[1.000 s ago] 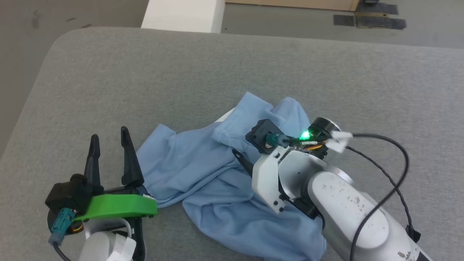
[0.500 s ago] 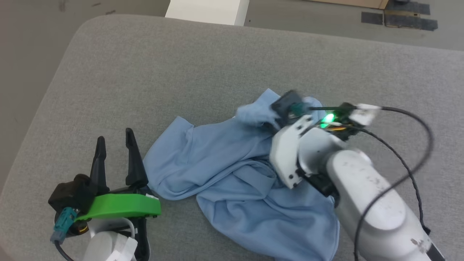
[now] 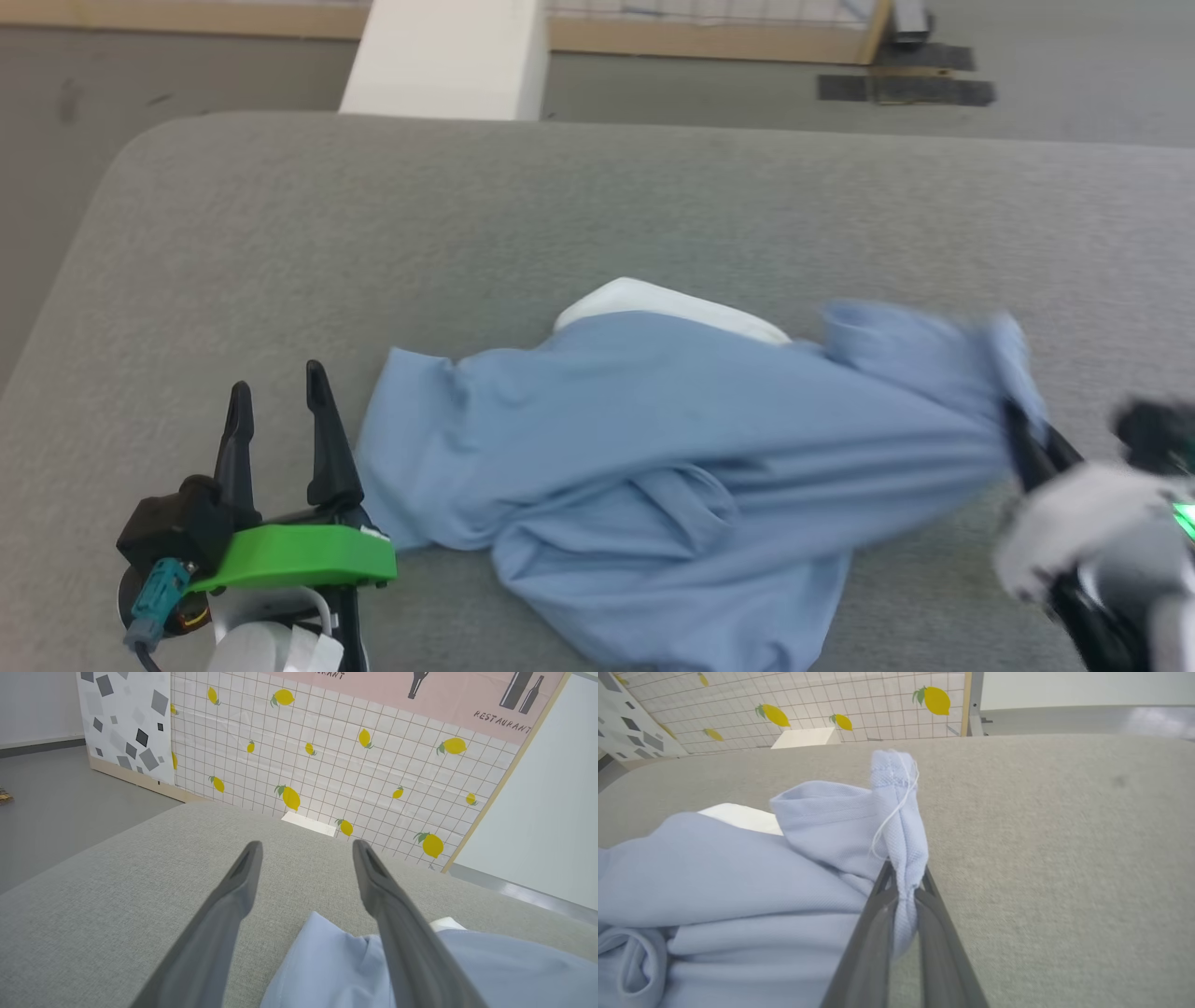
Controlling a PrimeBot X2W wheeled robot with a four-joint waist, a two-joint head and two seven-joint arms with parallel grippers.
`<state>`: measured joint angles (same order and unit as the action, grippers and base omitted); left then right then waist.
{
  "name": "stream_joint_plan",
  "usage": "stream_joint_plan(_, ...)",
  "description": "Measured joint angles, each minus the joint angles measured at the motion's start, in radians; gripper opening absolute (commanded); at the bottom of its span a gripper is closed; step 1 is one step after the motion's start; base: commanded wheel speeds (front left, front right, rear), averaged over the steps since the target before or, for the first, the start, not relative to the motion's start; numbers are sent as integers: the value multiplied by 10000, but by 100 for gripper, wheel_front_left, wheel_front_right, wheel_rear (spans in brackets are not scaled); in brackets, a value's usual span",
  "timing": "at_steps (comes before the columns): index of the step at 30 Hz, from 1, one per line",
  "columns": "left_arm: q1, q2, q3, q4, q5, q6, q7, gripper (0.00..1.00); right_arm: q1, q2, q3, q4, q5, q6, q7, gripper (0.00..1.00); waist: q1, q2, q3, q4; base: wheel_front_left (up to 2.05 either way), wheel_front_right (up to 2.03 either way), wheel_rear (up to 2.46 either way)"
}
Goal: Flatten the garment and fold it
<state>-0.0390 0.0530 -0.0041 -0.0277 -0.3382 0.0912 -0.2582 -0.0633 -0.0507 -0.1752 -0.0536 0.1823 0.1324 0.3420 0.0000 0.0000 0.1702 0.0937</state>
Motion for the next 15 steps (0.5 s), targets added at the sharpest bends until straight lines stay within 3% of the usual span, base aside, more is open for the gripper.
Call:
stream_joint_plan(7,6,-4,15,127,130,-205,0,100,1086,12,-2272,1120,600,0,222,0,0,0,-238,-752,0,0,0)
stream_joint_plan(11,8,-4,-23,215,163,-288,0,100,1094,2,-2654,1942,612,-2,867,0,0,0,-342,-1072,0,0,0)
stream_joint_plan(12,9,-4,-29,238,188,-290,0,100,1101,2,-2568,2000,610,-2,1032,27,0,0,-370,-1135,0,0,0)
stream_joint_plan(13,12,-4,-23,249,217,-293,0,100,1115,6,-2487,1964,598,-2,1078,100,0,0,-388,-1169,0,0,0)
stream_joint_plan(15,13,-4,-25,288,230,-324,0,100,1156,21,-2305,1499,328,-2,784,100,0,0,-445,-1266,0,0,0)
